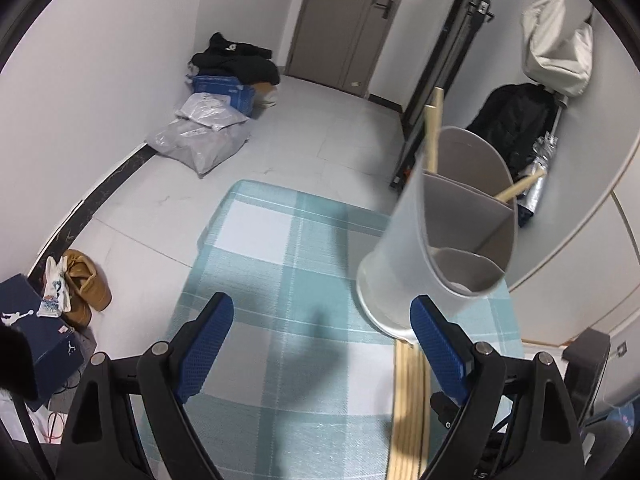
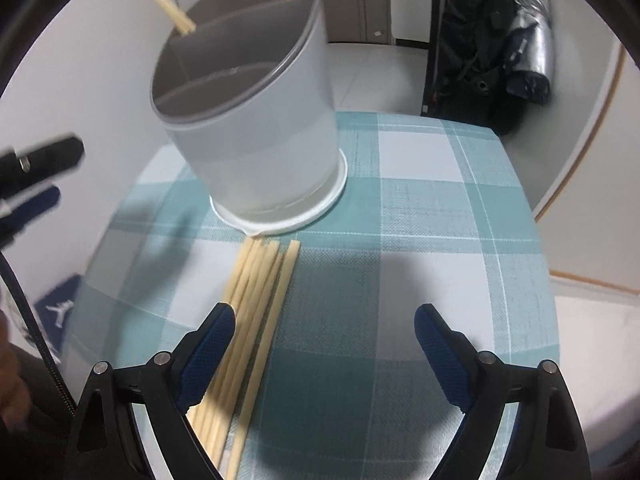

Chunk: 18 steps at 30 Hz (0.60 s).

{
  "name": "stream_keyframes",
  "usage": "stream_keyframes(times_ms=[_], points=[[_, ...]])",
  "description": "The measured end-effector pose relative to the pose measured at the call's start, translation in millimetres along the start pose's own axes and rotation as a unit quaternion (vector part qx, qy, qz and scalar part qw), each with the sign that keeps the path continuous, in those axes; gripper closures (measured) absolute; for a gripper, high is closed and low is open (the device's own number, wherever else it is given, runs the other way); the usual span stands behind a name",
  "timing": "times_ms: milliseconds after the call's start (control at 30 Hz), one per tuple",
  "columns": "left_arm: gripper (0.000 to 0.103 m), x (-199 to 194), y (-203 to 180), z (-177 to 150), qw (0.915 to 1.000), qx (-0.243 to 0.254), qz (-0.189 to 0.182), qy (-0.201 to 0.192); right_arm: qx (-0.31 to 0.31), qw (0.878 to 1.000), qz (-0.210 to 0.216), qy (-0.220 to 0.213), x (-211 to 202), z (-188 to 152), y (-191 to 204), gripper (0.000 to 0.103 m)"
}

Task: Organize utensils
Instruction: 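Pinch one wooden chopstick from the row with the right gripper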

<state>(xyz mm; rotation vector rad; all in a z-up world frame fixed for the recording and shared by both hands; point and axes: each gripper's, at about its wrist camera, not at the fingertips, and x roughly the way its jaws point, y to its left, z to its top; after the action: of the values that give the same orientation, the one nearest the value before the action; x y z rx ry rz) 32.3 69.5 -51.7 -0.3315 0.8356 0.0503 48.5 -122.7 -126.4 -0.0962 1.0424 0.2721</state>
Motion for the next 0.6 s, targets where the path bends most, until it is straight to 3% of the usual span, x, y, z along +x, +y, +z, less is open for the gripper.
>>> stream_keyframes(times_ms=[167, 233, 567, 600], points=[[0.015, -0.2, 4.3, 1.6, 0.9999, -0.001, 0.012, -0.003, -0.009, 1.0, -0.017, 0.013, 7.1, -2.8, 7.6, 0.023], [0.015, -1.7, 5.6, 1.5, 0.9999, -0.003, 0.014, -0.004, -0.013, 0.999, -0.027, 0.02, 10.7, -3.7, 9.6, 0.033], [0.015, -7.1, 14.7, 6.7, 0.9995, -0.005, 0.024, -0.02, -0.009, 0.999, -0.038, 0.029, 20.9, 8.7, 17.5, 0.045], [0.015, -7.7, 15.7, 6.3, 0.9994, -0.003, 0.027, -0.021, -0.011, 0.999, -0.034, 0.031, 21.7, 11.2, 18.3, 0.051]])
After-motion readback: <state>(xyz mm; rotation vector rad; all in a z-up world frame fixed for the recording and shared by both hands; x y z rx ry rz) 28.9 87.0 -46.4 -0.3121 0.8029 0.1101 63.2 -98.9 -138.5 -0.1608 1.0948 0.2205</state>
